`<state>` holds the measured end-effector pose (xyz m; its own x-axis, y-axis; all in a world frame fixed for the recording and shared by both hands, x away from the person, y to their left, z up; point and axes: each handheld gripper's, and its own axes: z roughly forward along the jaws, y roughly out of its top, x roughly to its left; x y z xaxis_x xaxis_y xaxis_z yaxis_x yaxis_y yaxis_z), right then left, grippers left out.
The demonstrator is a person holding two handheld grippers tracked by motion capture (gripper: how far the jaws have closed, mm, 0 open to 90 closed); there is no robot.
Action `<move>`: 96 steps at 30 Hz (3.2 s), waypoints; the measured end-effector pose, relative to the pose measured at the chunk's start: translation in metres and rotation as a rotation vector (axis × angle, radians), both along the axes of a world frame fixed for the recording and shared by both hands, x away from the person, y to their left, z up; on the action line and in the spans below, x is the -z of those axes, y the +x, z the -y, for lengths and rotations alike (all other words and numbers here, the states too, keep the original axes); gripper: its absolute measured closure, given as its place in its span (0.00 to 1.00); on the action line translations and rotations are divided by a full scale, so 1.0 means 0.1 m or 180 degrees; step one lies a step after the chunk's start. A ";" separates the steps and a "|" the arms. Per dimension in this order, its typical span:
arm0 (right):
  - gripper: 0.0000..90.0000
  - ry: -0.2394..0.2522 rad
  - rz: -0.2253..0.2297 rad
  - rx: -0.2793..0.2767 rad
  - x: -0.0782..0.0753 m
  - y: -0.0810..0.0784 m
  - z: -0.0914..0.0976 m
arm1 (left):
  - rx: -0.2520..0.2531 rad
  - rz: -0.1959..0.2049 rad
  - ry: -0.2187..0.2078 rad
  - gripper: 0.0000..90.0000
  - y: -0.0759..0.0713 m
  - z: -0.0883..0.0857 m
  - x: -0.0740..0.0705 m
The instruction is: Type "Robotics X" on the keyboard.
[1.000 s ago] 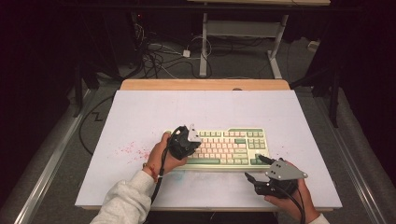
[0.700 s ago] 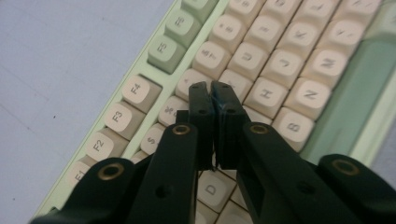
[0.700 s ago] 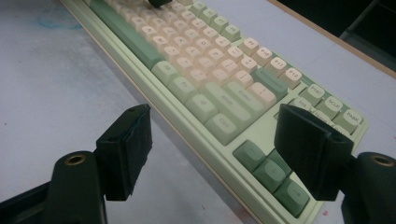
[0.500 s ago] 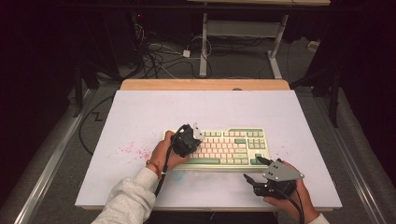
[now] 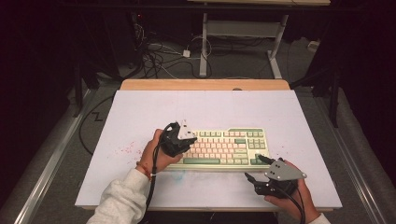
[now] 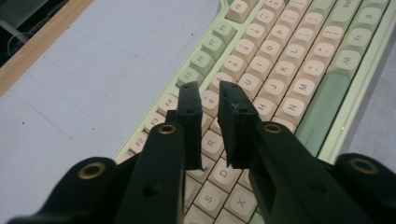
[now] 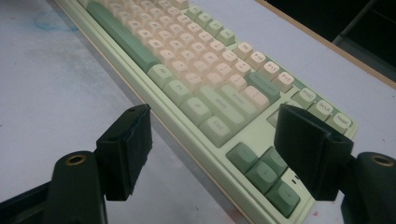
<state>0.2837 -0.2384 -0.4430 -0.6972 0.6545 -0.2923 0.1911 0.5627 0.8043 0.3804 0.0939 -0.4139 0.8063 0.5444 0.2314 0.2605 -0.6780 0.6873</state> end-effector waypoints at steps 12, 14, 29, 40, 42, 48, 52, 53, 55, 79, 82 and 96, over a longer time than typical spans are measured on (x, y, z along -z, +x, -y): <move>0.32 0.0014 0.0012 0.0000 -0.01 -0.01 0.01 | -0.0026 0.0218 -0.0137 0.65 -0.14 -0.20 0.00; 0.32 0.0018 0.0015 -0.0001 -0.01 -0.01 0.01 | -0.0066 0.0295 -0.0163 0.60 -0.18 -0.22 0.01; 0.32 0.0017 -0.0012 0.0015 0.00 0.01 0.01 | -0.0188 0.0525 -0.0330 0.25 -0.45 -0.47 0.15; 0.32 0.0006 -0.0038 0.0023 0.01 0.03 0.01 | -0.0225 0.0524 -0.0210 0.21 -0.60 -0.61 0.27; 0.32 0.0013 -0.0042 0.0030 0.01 0.04 0.01 | -0.0248 0.0509 -0.0213 0.21 -0.62 -0.64 0.30; 0.36 0.0005 -0.0059 0.0042 0.01 0.08 -0.01 | -0.0334 0.0433 -0.0170 0.21 -0.73 -0.72 0.40; 0.40 0.0004 -0.0071 0.0010 0.01 0.12 -0.05 | -0.0358 0.0342 -0.0144 0.21 -0.79 -0.75 0.46; 0.40 0.0001 -0.0066 0.0002 0.01 0.13 -0.06 | -0.0350 0.0345 -0.0116 0.21 -0.81 -0.75 0.47; 0.43 0.0001 -0.0078 -0.0014 0.00 0.17 -0.09 | -0.0366 0.0319 -0.0153 0.21 -0.83 -0.77 0.48; 0.97 0.0009 -0.0386 -0.0336 -0.14 0.65 -0.49 | -0.0551 0.0171 -0.0158 0.20 -0.93 -0.89 0.57; 0.99 -0.0020 -0.0399 -0.0357 -0.14 0.70 -0.57 | -0.0536 0.0165 -0.0115 0.20 -0.93 -0.88 0.57; 1.00 -0.0183 -0.0523 -0.0497 -0.07 0.99 -1.01 | -0.0550 0.0126 -0.0099 0.20 -0.93 -0.89 0.59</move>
